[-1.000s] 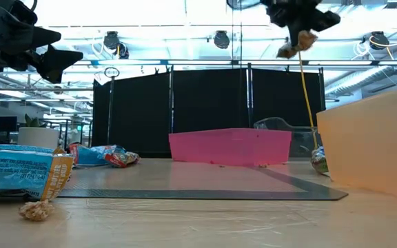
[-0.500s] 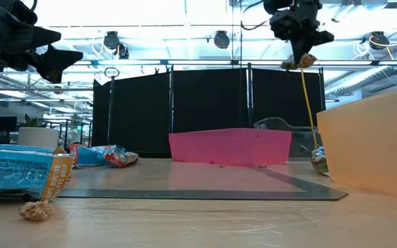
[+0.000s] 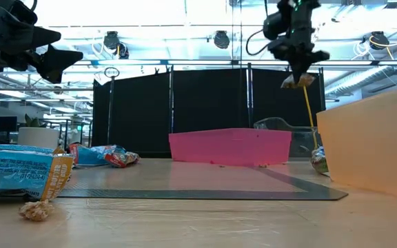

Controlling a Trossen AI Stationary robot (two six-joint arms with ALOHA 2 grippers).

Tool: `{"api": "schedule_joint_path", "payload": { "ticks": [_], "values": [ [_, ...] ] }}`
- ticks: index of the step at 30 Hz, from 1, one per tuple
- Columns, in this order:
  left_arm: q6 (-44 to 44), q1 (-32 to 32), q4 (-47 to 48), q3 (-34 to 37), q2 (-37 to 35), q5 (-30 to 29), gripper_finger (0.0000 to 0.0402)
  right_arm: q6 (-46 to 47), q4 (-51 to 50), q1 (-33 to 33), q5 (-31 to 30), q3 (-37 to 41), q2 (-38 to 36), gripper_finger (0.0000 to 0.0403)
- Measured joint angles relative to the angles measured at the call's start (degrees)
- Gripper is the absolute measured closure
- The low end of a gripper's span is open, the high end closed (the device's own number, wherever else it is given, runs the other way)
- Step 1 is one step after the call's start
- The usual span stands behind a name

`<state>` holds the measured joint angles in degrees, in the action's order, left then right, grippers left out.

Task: Pick and place Granola Bars by type
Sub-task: Put the yellow granola bar into the transparent bin

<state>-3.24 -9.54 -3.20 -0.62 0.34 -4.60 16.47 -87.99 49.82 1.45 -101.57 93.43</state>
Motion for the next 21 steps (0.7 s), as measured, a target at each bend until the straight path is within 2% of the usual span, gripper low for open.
{"api": "schedule_joint_path", "payload": {
  "ticks": [12, 21],
  "values": [
    [0.01, 0.02, 0.0, 0.0, 0.0, -0.01, 0.0115, -2.32, 4.59, 4.75, -0.27, -0.01, 9.66, 0.04],
    [0.02, 0.02, 0.0, 0.0, 0.0, -0.02, 0.0123, -3.28, 2.02, 4.48, -7.62, -0.01, 13.7, 0.04]
  ]
}}
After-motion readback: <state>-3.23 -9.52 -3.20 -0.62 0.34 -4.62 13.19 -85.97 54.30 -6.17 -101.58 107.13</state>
